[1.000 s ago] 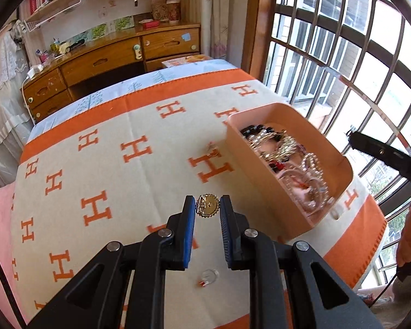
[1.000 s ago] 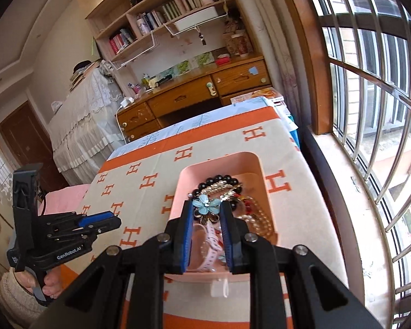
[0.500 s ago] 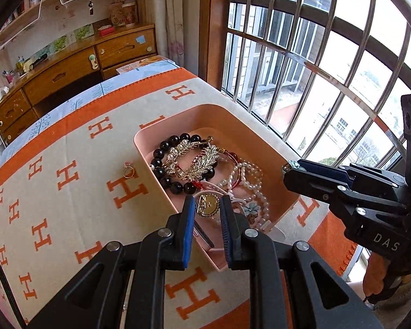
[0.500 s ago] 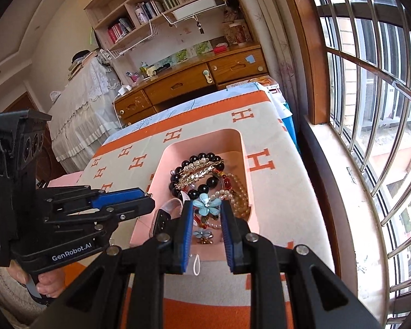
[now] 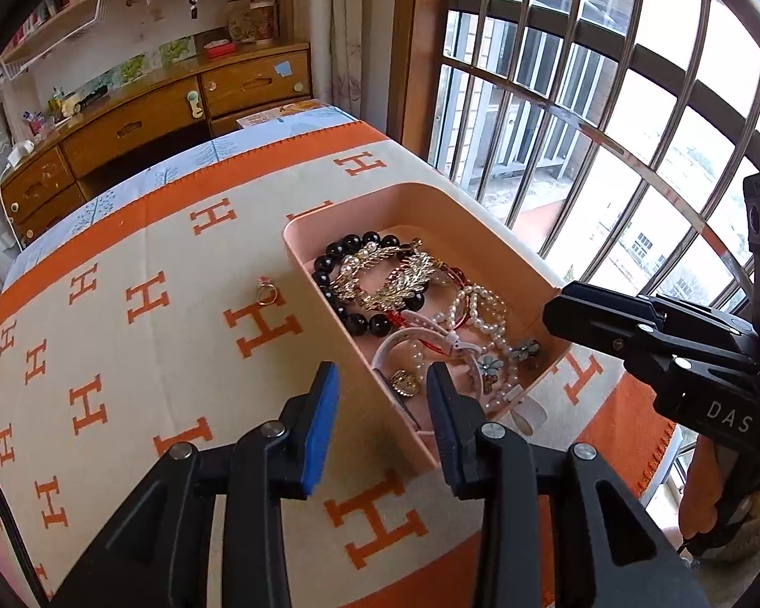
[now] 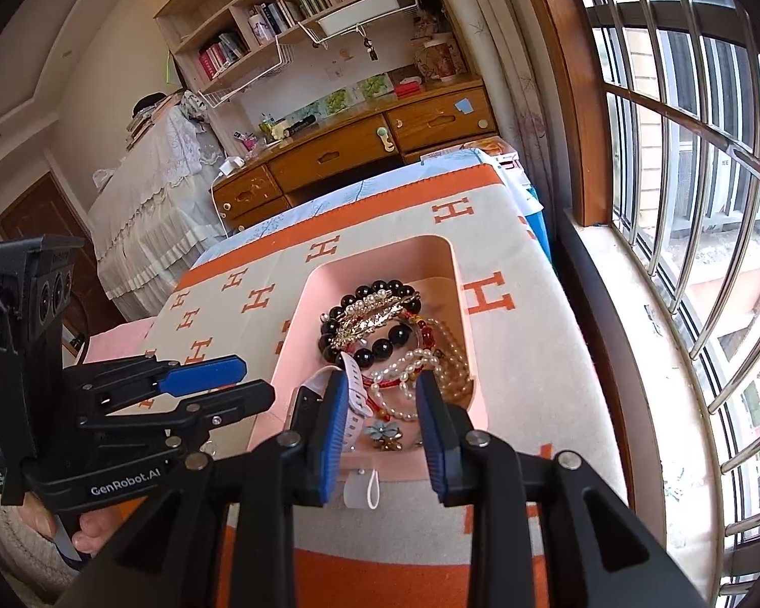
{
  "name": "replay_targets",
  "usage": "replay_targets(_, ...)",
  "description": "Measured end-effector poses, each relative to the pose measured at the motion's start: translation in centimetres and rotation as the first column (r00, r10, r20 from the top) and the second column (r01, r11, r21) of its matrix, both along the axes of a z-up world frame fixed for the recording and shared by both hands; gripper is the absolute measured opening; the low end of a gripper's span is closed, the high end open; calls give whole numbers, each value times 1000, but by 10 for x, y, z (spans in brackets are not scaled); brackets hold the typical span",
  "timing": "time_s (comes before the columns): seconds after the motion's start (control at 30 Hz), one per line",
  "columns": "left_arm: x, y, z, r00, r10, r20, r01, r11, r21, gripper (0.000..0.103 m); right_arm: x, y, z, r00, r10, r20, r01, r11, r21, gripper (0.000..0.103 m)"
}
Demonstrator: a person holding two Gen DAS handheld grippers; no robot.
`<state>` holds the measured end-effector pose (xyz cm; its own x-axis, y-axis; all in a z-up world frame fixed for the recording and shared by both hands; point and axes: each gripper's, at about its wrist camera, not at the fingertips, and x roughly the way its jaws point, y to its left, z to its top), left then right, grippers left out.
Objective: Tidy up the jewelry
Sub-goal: 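Move both tools back over the two rings on the blanket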
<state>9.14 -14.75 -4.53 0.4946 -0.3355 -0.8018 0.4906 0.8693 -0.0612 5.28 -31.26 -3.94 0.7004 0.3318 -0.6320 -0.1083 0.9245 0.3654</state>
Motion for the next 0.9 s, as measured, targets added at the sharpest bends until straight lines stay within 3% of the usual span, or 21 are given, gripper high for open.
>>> replay_targets(0.1,-4,20,1,999,44,0,-44,999,-16,46,0,6,1,1000,17,-3,-17,1000,-7,28)
replay_targets(0.6,-29,115,16,969,244,45,-243,970,-31,46,5,45,16,995,97,-1,-97,995,-6,28)
replay_targets(0.9,-30,143,5,954,298,23,-297,954,-34,47,46,90,21,982,154,-104,-140,981,132,28)
